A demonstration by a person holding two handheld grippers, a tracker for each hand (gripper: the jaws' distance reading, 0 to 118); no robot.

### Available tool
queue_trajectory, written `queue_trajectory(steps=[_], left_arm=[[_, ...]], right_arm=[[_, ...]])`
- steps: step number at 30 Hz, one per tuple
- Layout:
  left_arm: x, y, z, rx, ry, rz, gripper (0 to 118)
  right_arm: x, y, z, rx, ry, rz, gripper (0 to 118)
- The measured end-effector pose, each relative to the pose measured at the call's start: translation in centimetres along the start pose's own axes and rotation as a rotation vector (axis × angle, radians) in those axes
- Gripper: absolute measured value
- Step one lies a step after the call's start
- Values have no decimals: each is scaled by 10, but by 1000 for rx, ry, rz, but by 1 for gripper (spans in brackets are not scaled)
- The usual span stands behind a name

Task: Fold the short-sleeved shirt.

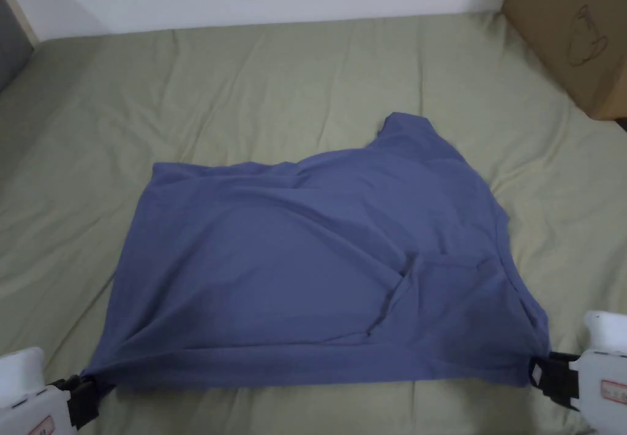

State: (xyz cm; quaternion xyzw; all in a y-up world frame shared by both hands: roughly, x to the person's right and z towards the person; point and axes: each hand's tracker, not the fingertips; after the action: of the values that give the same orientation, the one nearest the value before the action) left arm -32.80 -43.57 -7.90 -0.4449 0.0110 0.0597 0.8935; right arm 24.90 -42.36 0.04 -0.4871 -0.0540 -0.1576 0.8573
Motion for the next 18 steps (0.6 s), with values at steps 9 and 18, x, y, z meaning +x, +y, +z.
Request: queue_trajectory(steps=[9,18], left_arm=[[11,71,-10,42,-1,-37,3],[38,126,-84,-34,84,-119,92]], right_arm=[[10,94,-9,77,46,-121,1],[-7,148,-93,-48,-76,-66,48]])
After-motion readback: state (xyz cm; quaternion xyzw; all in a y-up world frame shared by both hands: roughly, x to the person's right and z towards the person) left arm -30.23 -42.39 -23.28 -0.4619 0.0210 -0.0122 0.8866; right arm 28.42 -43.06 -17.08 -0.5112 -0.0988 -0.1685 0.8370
